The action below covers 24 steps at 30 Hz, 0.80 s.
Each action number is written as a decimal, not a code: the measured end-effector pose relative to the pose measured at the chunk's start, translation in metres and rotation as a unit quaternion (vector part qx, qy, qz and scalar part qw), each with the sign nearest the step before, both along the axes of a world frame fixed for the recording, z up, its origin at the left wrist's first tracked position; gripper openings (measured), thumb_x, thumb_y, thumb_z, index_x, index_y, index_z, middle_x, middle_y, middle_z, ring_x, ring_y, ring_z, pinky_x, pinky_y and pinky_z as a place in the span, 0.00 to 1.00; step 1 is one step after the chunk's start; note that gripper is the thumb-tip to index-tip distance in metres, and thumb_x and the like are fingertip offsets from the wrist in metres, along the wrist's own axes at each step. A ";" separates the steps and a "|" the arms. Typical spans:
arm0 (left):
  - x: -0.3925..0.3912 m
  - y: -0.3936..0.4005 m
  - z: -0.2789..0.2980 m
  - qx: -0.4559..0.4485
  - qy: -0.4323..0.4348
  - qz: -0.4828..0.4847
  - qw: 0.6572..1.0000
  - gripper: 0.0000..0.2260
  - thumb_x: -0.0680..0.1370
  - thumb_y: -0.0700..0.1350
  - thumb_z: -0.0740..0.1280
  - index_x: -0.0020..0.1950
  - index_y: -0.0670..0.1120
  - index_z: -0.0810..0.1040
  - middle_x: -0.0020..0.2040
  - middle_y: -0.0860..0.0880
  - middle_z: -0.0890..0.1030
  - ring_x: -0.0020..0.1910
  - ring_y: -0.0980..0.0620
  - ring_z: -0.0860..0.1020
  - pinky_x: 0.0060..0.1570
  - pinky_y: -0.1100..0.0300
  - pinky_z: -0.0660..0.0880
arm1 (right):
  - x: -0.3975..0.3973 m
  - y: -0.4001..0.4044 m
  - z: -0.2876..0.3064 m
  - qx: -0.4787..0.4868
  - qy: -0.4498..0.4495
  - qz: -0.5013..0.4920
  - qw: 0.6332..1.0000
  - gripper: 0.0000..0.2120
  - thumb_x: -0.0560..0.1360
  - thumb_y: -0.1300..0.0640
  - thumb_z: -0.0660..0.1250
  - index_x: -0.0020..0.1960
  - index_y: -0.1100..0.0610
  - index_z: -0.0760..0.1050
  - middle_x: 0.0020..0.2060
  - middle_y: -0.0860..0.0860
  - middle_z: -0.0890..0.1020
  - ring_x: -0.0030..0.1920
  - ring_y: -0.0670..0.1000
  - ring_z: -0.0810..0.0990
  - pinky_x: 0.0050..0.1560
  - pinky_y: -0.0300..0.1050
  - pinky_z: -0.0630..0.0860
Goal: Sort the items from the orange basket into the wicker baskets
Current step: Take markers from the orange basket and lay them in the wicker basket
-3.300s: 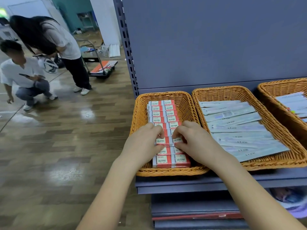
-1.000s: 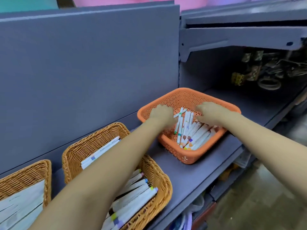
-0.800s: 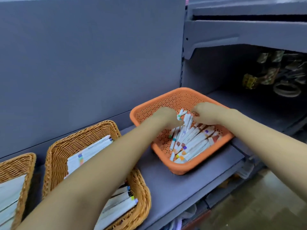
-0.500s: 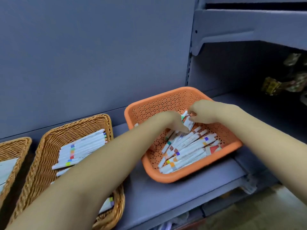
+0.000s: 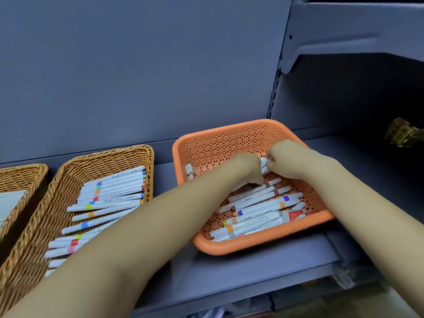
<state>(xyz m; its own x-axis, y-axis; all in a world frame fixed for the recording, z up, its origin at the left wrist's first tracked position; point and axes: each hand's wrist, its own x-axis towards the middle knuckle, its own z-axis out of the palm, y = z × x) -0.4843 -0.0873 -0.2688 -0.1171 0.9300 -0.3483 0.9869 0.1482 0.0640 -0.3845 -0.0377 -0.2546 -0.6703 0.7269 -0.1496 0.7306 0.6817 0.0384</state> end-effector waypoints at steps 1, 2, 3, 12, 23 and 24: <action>-0.005 0.000 0.002 0.010 -0.016 0.017 1.000 0.13 0.77 0.47 0.64 0.35 0.45 0.67 0.32 0.49 0.69 0.33 0.50 0.69 0.27 0.61 0.62 | 0.000 0.000 0.002 -0.002 0.024 0.000 1.000 0.10 0.77 0.59 0.57 0.51 0.60 0.76 0.49 0.56 0.79 0.48 0.56 0.76 0.46 0.48 0.74; -0.010 0.001 0.004 0.024 -0.040 0.039 0.998 0.13 0.77 0.47 0.64 0.35 0.44 0.67 0.33 0.48 0.69 0.33 0.50 0.68 0.27 0.60 0.62 | 0.001 0.000 0.004 0.002 0.058 -0.003 0.998 0.08 0.77 0.59 0.57 0.50 0.61 0.74 0.48 0.56 0.78 0.47 0.56 0.75 0.44 0.47 0.71; -0.016 0.000 0.007 0.044 -0.069 0.060 0.995 0.11 0.77 0.47 0.64 0.37 0.43 0.68 0.34 0.48 0.70 0.33 0.49 0.68 0.27 0.60 0.62 | 0.001 -0.001 0.007 0.015 0.099 -0.007 0.995 0.07 0.77 0.59 0.57 0.49 0.60 0.72 0.48 0.55 0.76 0.47 0.56 0.74 0.42 0.46 0.68; -0.043 -0.016 0.035 0.279 -0.270 0.171 0.906 0.08 0.76 0.46 0.64 0.43 0.45 0.67 0.35 0.51 0.69 0.36 0.49 0.68 0.30 0.59 0.61 | 0.000 -0.017 0.015 0.025 0.151 0.028 0.988 0.08 0.77 0.58 0.58 0.43 0.57 0.74 0.39 0.51 0.76 0.43 0.54 0.74 0.39 0.44 0.66; -0.049 -0.040 0.070 0.431 -0.347 0.164 0.816 0.04 0.75 0.44 0.63 0.43 0.45 0.69 0.37 0.51 0.74 0.38 0.47 0.76 0.39 0.55 0.71 | -0.008 -0.025 0.020 -0.005 0.087 0.059 0.994 0.13 0.77 0.57 0.57 0.52 0.59 0.78 0.48 0.54 0.81 0.47 0.54 0.79 0.52 0.52 0.77; -0.049 -0.042 0.074 0.442 -0.364 0.167 0.803 0.03 0.75 0.43 0.63 0.44 0.46 0.70 0.37 0.51 0.74 0.38 0.48 0.78 0.39 0.54 0.72 | -0.008 -0.025 0.021 -0.005 0.085 0.064 0.994 0.13 0.77 0.56 0.57 0.52 0.59 0.79 0.48 0.54 0.82 0.48 0.53 0.79 0.52 0.52 0.77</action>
<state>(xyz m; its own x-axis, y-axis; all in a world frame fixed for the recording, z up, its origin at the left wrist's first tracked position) -0.5334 -0.1291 -0.1952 -0.4751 0.8112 0.3409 0.5554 -0.0240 0.8312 -0.3928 -0.0631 -0.2335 -0.7734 0.6331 -0.0326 0.6333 0.7692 -0.0847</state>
